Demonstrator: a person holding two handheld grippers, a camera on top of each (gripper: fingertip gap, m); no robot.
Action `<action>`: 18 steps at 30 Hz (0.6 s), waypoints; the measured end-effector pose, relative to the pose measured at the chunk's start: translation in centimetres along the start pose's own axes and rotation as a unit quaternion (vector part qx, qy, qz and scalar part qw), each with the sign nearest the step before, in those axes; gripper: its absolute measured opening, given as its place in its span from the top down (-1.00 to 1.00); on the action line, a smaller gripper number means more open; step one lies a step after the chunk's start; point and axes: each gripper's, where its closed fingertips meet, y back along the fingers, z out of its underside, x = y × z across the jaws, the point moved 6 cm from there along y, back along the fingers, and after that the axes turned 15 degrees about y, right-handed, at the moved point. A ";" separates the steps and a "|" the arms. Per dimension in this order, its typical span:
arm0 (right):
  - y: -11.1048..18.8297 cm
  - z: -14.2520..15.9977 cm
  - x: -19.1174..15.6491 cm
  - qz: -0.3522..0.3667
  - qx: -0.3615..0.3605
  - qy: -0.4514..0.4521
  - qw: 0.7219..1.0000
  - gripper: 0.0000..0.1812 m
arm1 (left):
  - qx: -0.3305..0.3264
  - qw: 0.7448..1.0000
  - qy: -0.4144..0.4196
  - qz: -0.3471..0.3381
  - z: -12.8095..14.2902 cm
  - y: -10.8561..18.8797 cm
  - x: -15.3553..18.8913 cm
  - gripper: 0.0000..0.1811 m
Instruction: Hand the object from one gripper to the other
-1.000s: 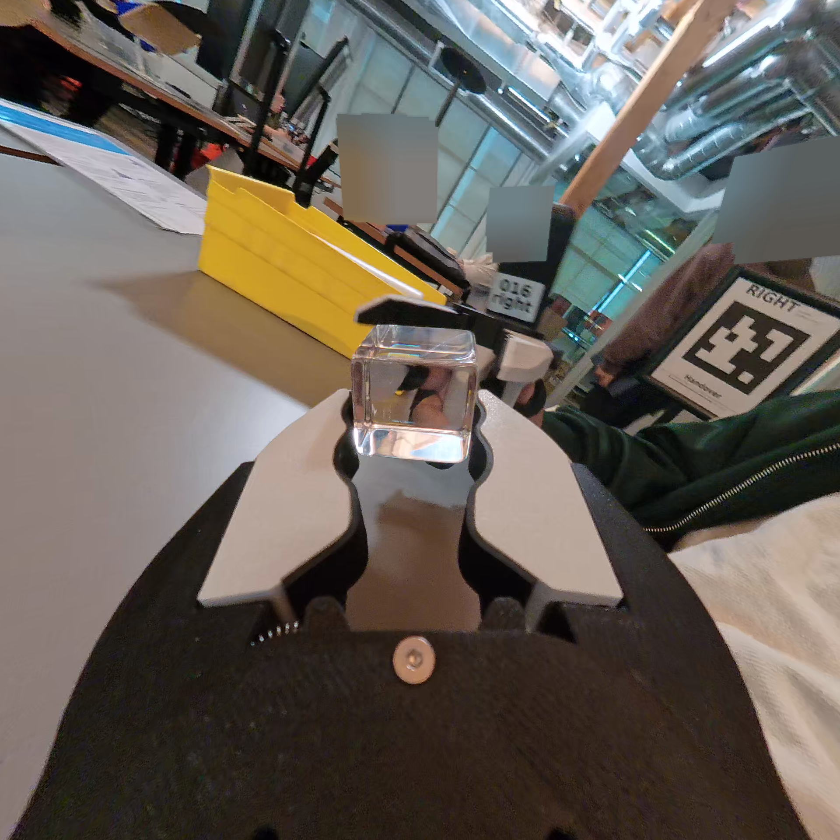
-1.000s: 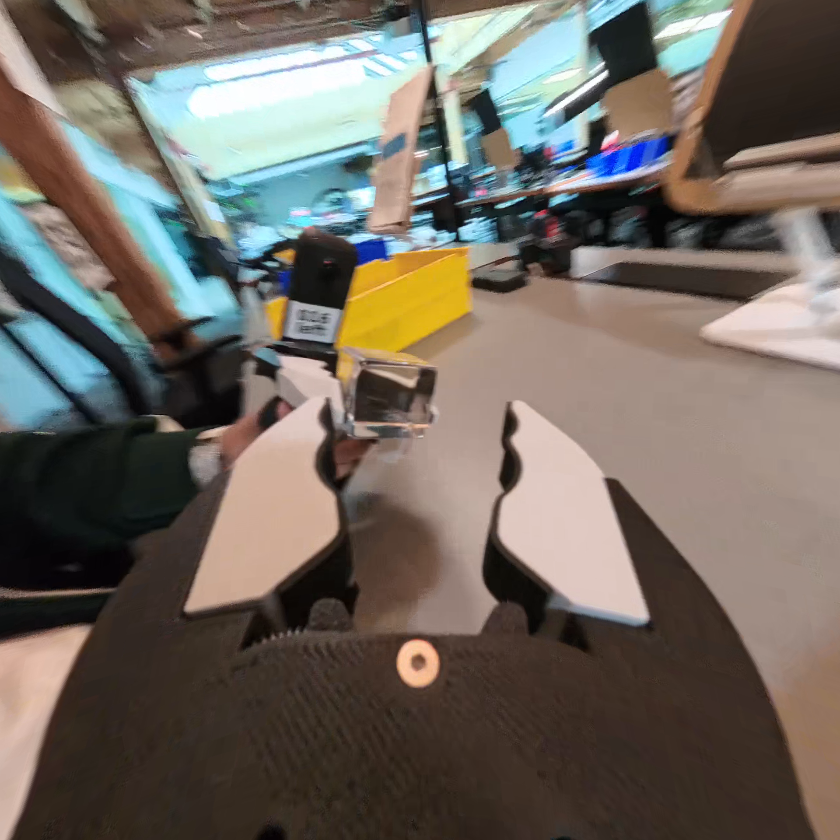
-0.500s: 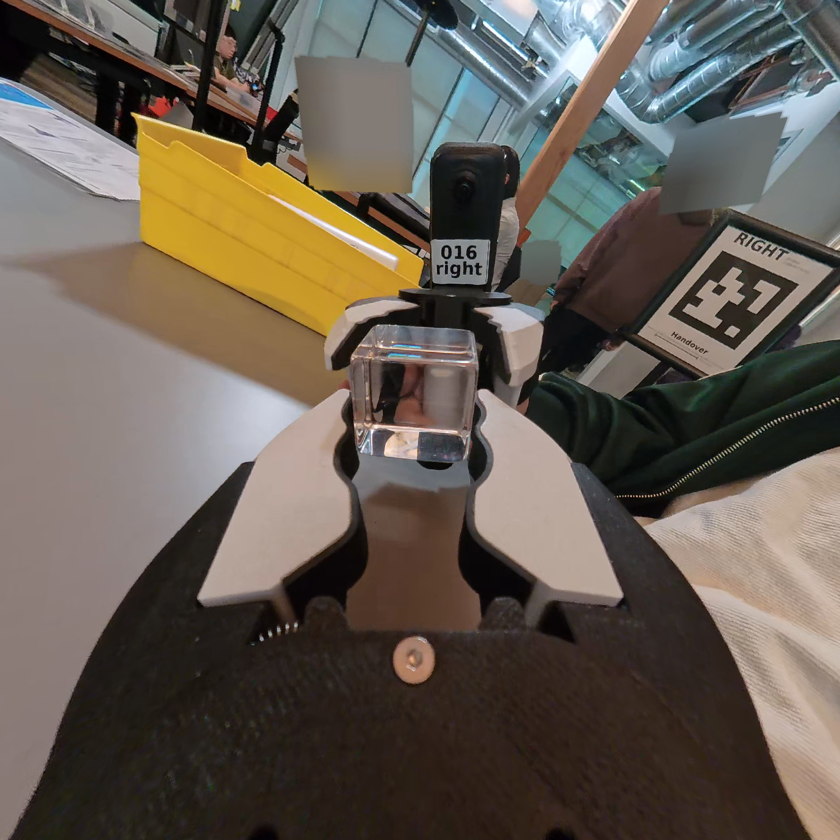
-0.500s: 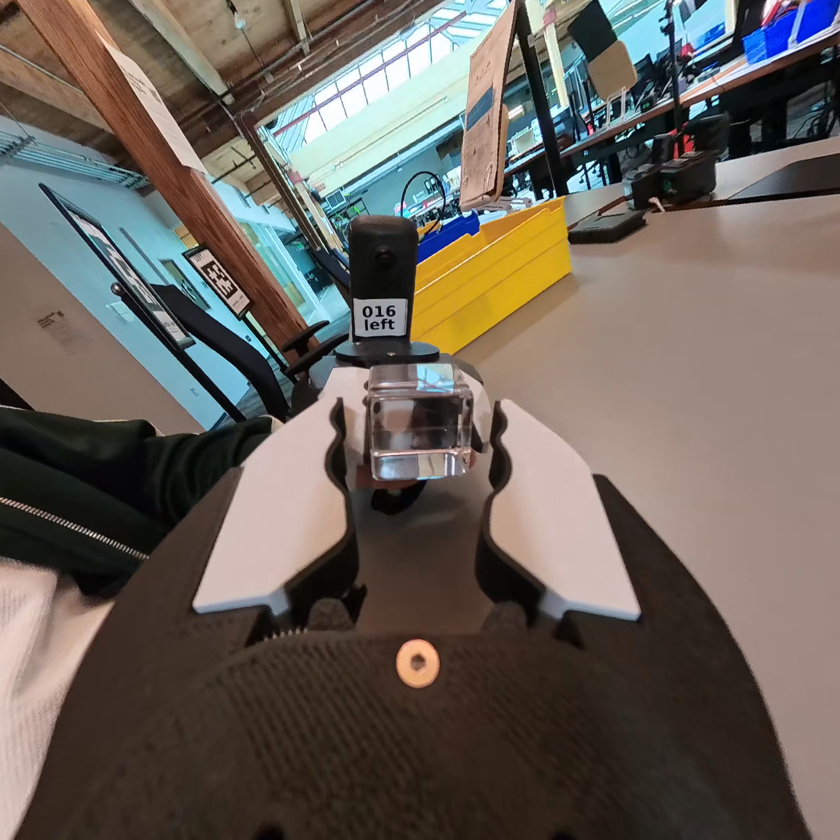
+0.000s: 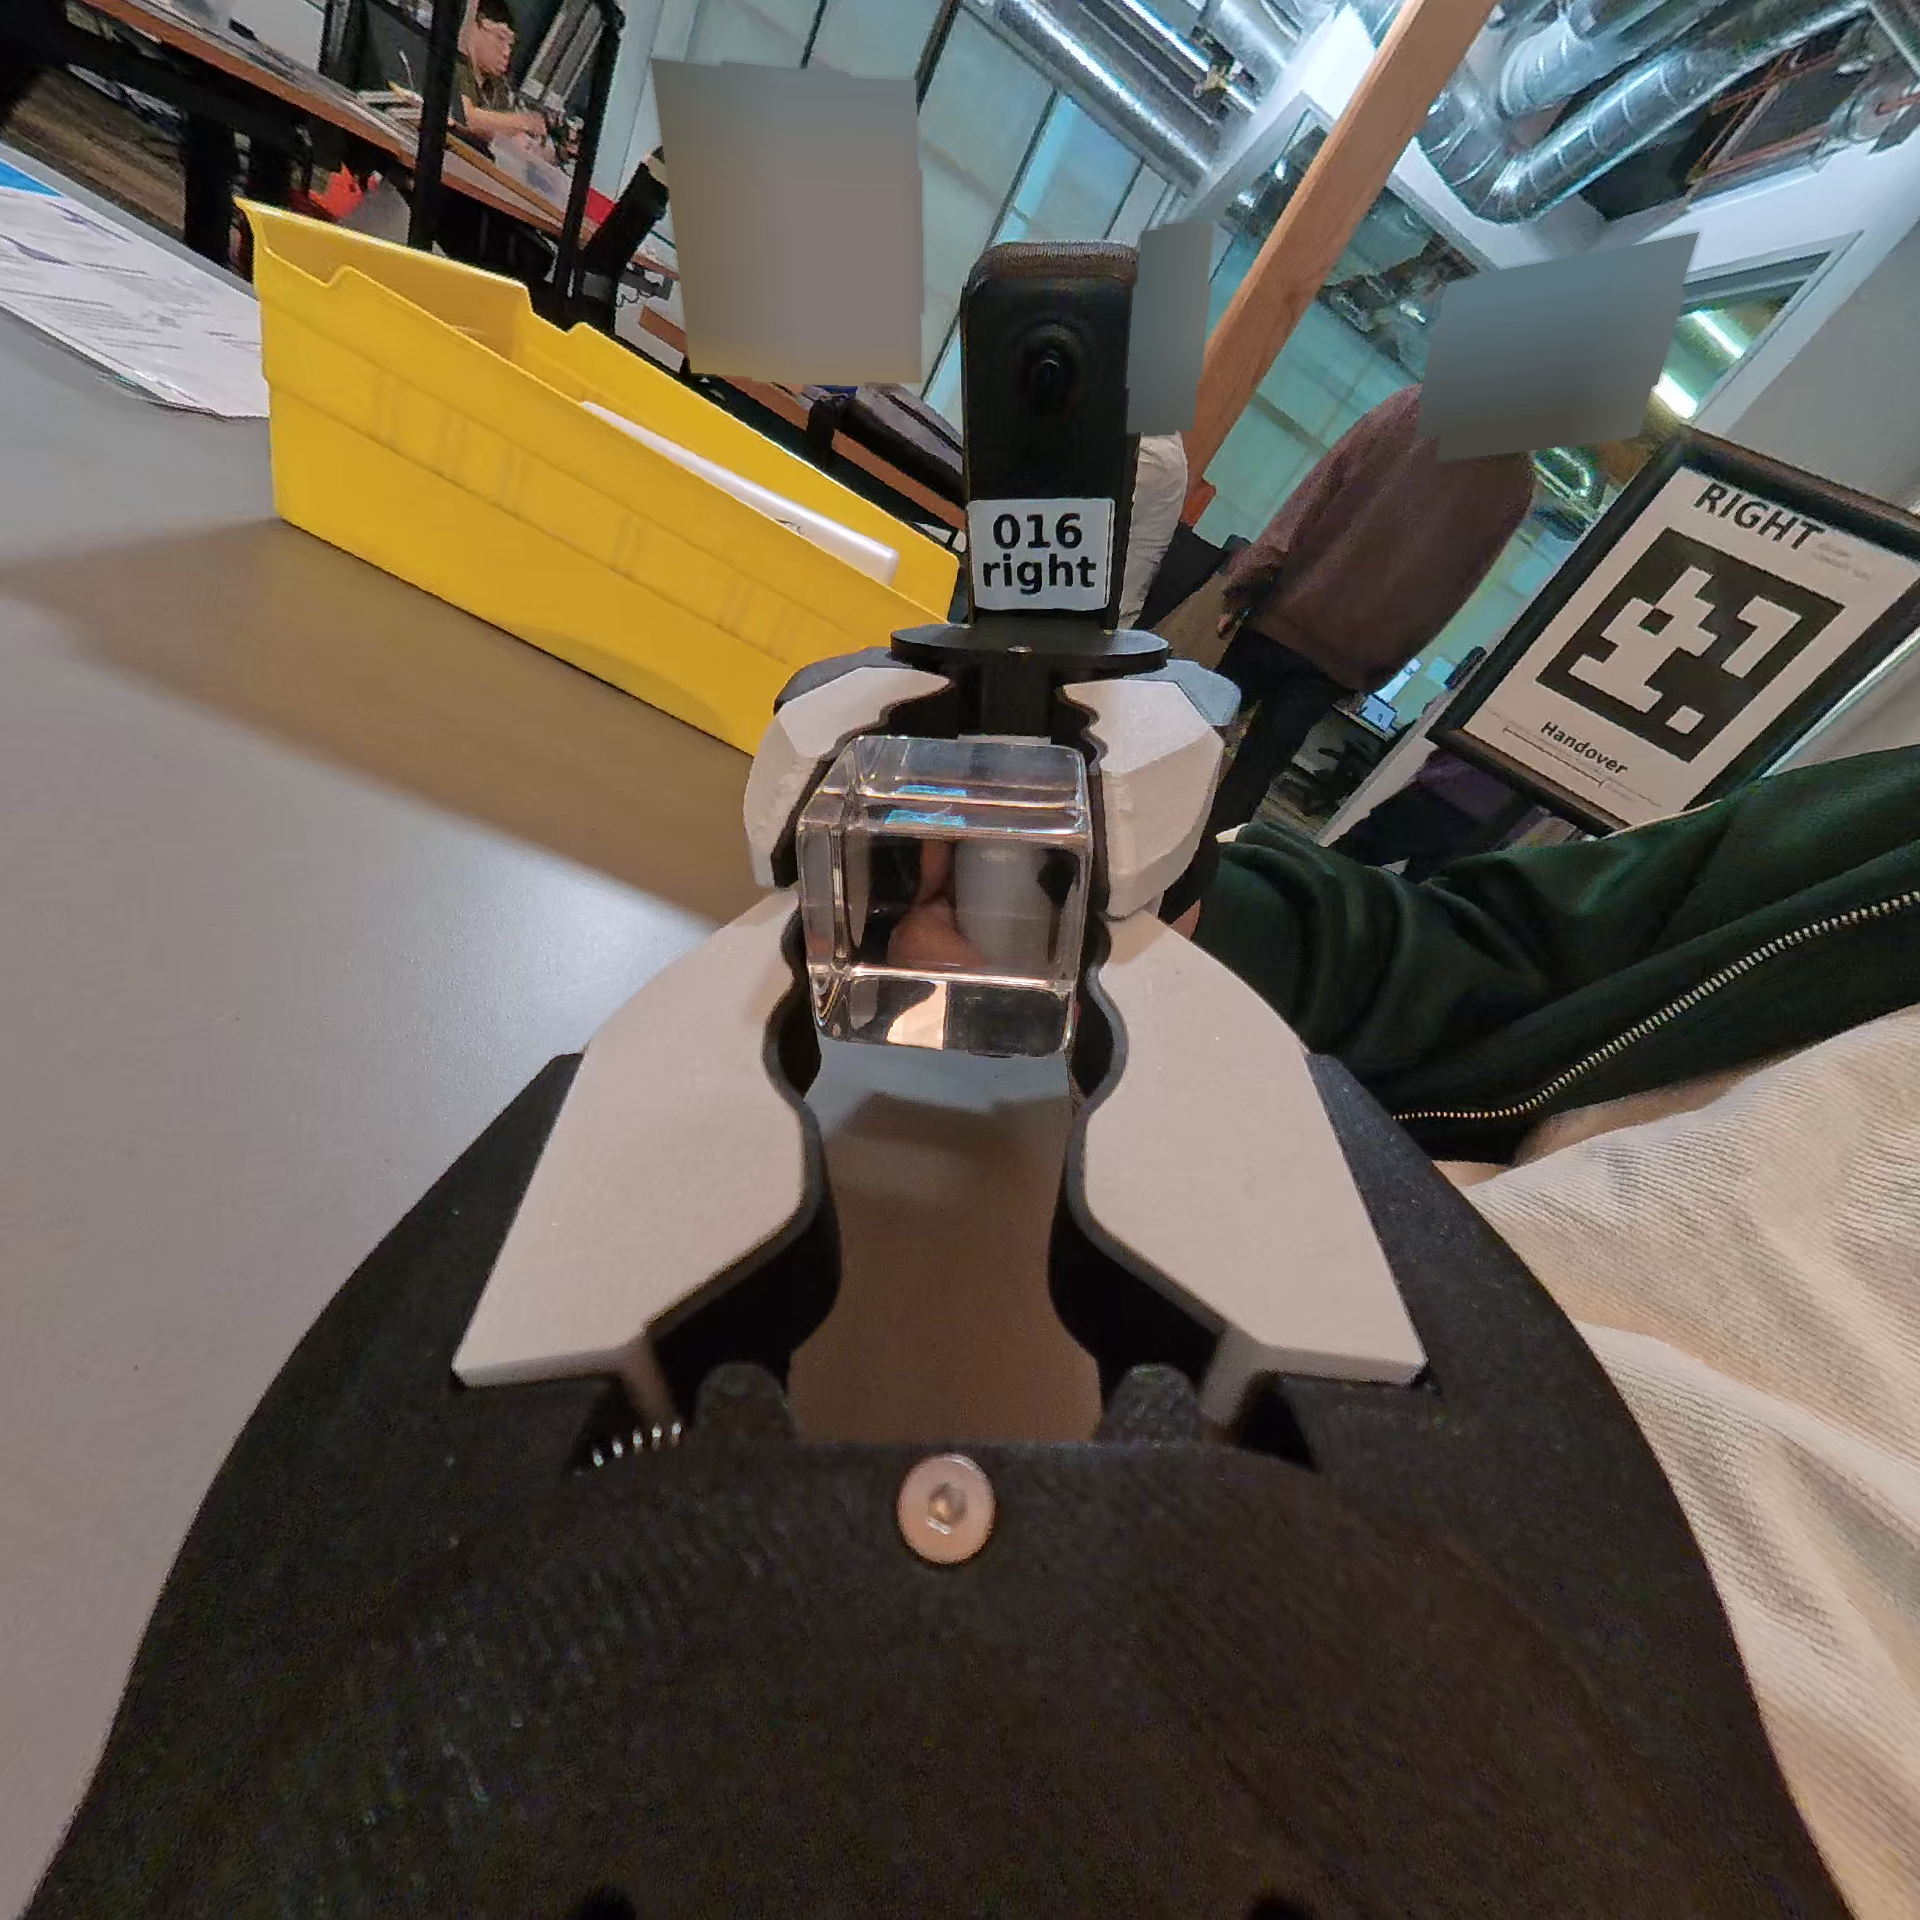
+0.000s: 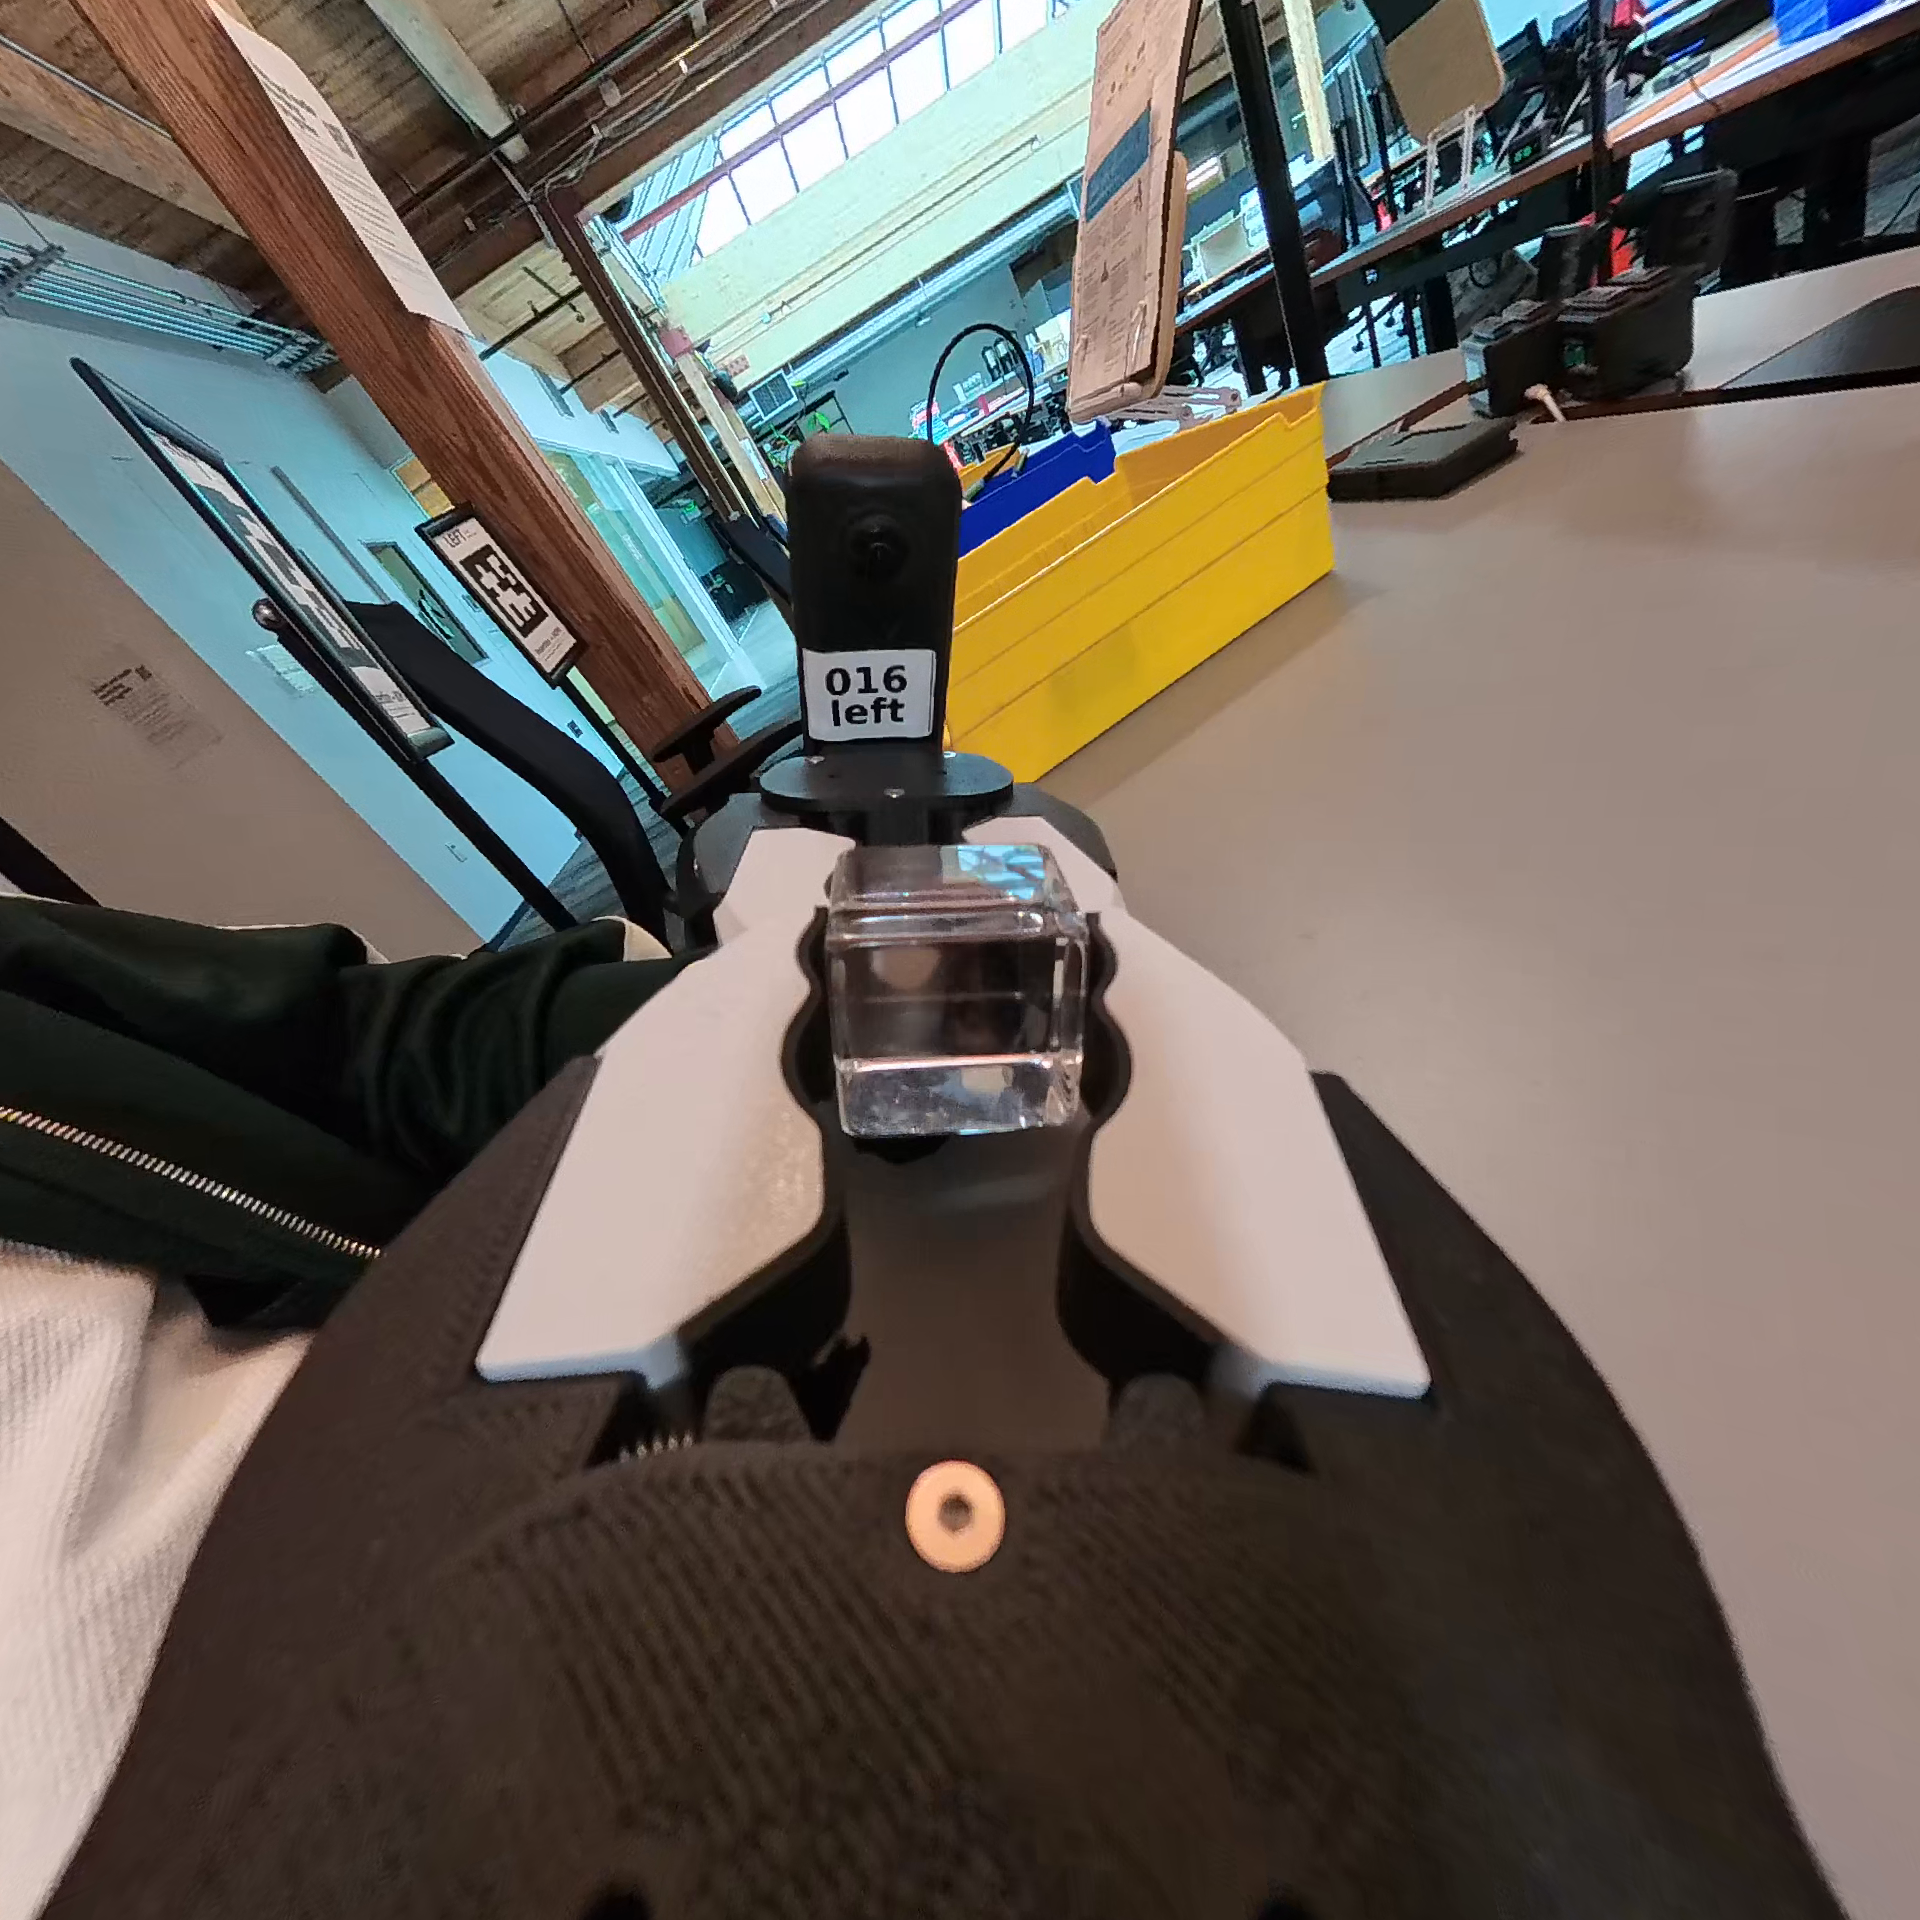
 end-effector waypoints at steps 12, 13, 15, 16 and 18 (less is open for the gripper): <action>-0.1 0.2 0.1 0.001 -0.008 -0.004 1.000 0.49 | -0.010 1.000 0.004 -0.005 0.2 -0.2 -0.2 0.48; -0.1 0.2 0.1 0.001 -0.008 -0.004 1.000 0.49 | -0.011 1.000 0.003 -0.005 0.2 -0.2 -0.2 0.47; -0.1 0.2 0.1 0.001 -0.009 -0.004 1.000 0.49 | -0.011 1.000 0.003 -0.006 0.3 -0.2 -0.2 0.48; -0.1 0.2 0.1 0.000 -0.009 -0.005 1.000 0.49 | -0.012 1.000 0.003 -0.007 0.2 -0.2 -0.2 0.47; -0.1 0.2 0.2 0.000 -0.010 -0.006 1.000 0.49 | -0.014 1.000 -0.002 -0.011 0.2 -0.2 -0.2 0.47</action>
